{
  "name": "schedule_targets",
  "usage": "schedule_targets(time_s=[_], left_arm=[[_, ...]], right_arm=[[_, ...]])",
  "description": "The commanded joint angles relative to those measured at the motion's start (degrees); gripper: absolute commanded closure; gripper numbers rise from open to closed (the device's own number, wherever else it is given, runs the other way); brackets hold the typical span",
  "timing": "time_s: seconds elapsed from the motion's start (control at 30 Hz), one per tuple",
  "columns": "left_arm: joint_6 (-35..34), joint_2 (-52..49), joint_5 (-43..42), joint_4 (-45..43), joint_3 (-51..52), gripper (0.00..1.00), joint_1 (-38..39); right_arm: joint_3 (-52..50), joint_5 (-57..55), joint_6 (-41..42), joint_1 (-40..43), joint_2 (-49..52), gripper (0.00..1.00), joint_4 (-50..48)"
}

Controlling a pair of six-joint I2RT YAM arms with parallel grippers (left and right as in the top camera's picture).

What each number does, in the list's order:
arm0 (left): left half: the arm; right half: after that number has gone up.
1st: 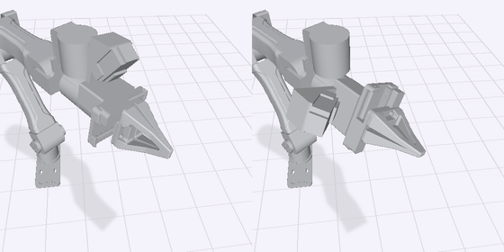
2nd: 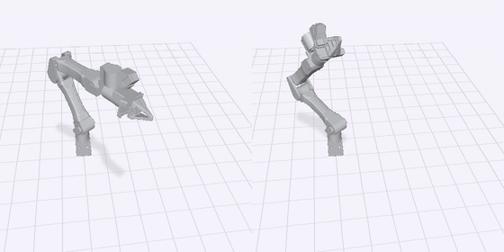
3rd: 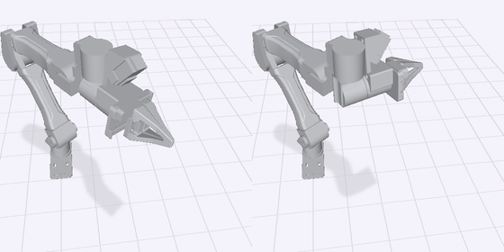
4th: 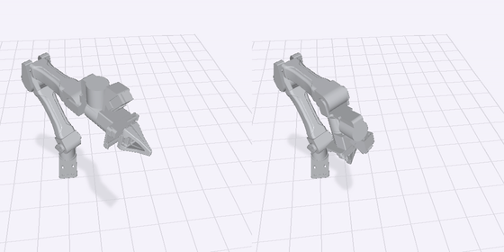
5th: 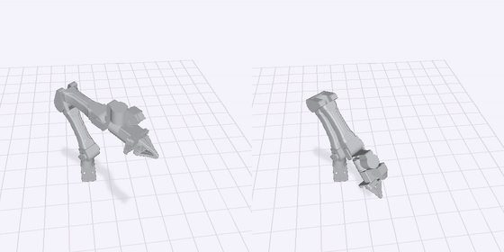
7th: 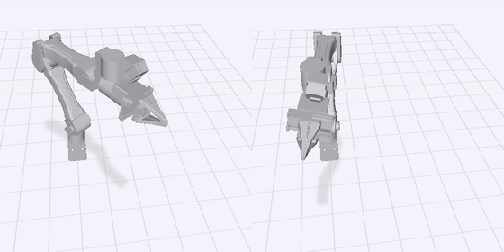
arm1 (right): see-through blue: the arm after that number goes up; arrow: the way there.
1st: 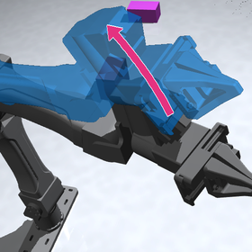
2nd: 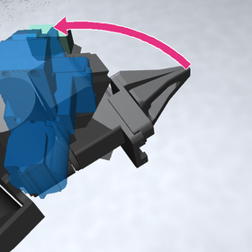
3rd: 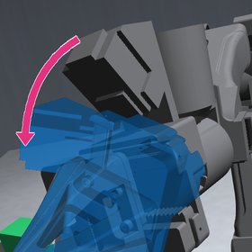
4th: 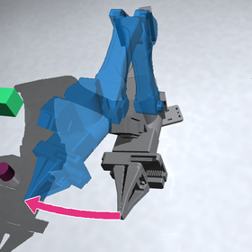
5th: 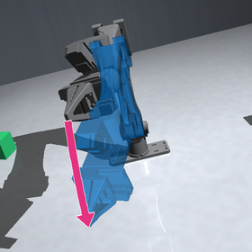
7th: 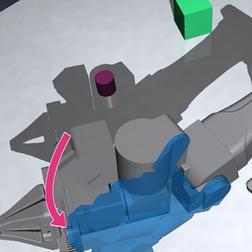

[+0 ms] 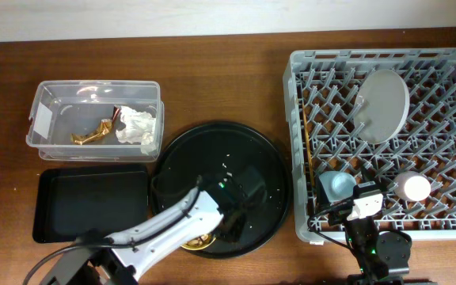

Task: Sort waste into correct bins and load items into the dishwasher rack
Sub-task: 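Grasp the yellow bowl with the left gripper and tip scraps onto black tray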

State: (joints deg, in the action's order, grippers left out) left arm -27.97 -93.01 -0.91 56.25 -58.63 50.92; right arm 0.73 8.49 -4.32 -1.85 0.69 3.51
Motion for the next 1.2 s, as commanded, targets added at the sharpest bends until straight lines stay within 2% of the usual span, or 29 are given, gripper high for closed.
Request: schedule_targets(time_s=[0.0,0.07,0.1,0.13,0.23,0.33,0.4,0.5,0.57,0.63,0.67,0.7,0.73,0.8,0.83,0.87,0.97,1.17], left_arm=[[-0.3,-1.2,6.6,-1.2,2.0,0.73,1.9],[0.7,-4.0,6.5,-3.8,2.1,0.83,1.9],[0.9,-4.7,6.5,-3.7,2.1,0.95,1.9],[1.1,-4.7,6.5,-3.6,1.9,1.0,1.9],[1.0,-3.5,7.9,3.3,-3.7,1.0,0.1],[3.4,1.7,8.1,13.1,-13.2,1.0,-8.2],[4.3,7.5,4.9,14.3,-17.2,1.0,-16.9],[13.4,9.6,-8.6,14.6,-17.2,1.0,-31.9],[25.3,9.6,-24.8,14.6,-15.1,1.0,-50.1],[34.3,9.6,-37.0,13.1,-8.8,1.0,-64.9],[38.0,9.6,-41.7,12.0,-6.8,1.0,-68.6],[44.4,9.6,-49.4,9.2,-2.3,1.0,-76.1],[47.5,9.6,-53.3,6.8,1.4,1.0,-81.3],[54.3,9.6,-62.4,5.0,5.8,1.0,-86.5],[60.7,9.6,-71.3,5.1,8.6,1.0,-89.6],[63.8,9.6,-77.6,5.1,10.6,1.0,-92.1],[66.7,9.6,-89.3,5.7,14.8,1.0,-95.6],[67.1,9.6,-89.3,7.9,14.8,1.0,-95.7]], right_arm=[[-0.4,0.3,0.3,0.3,-0.4,0.02,0.1],[-0.4,0.3,0.3,0.3,-0.4,0.02,0.1],[-0.4,0.3,0.3,0.3,-0.4,0.02,0.1],[-0.4,0.3,0.3,0.3,-0.4,0.02,0.1],[-0.4,0.3,0.3,0.3,-0.4,0.02,0.1],[-0.4,0.3,0.3,0.3,-0.4,0.02,0.1],[-0.4,0.3,0.3,0.3,-0.4,0.02,0.1],[-0.4,0.3,0.3,0.3,-0.4,0.02,0.1],[-0.4,0.3,0.3,0.3,-0.4,0.02,0.1],[-0.4,0.3,0.3,0.3,-0.4,0.02,0.1],[-0.4,0.3,0.3,0.3,-0.4,0.02,0.1],[-0.4,0.3,0.3,0.3,-0.4,0.02,0.1],[-0.4,0.3,0.3,0.3,-0.4,0.02,0.1],[-0.4,0.3,0.3,0.3,-0.4,0.02,0.1],[-0.4,0.3,0.3,0.3,-0.4,0.02,0.1],[-0.4,0.3,0.3,0.3,-0.4,0.02,0.1],[-0.4,0.3,0.3,0.3,-0.4,0.02,0.1],[-0.4,0.3,0.2,0.3,-0.4,0.01,0.1]])
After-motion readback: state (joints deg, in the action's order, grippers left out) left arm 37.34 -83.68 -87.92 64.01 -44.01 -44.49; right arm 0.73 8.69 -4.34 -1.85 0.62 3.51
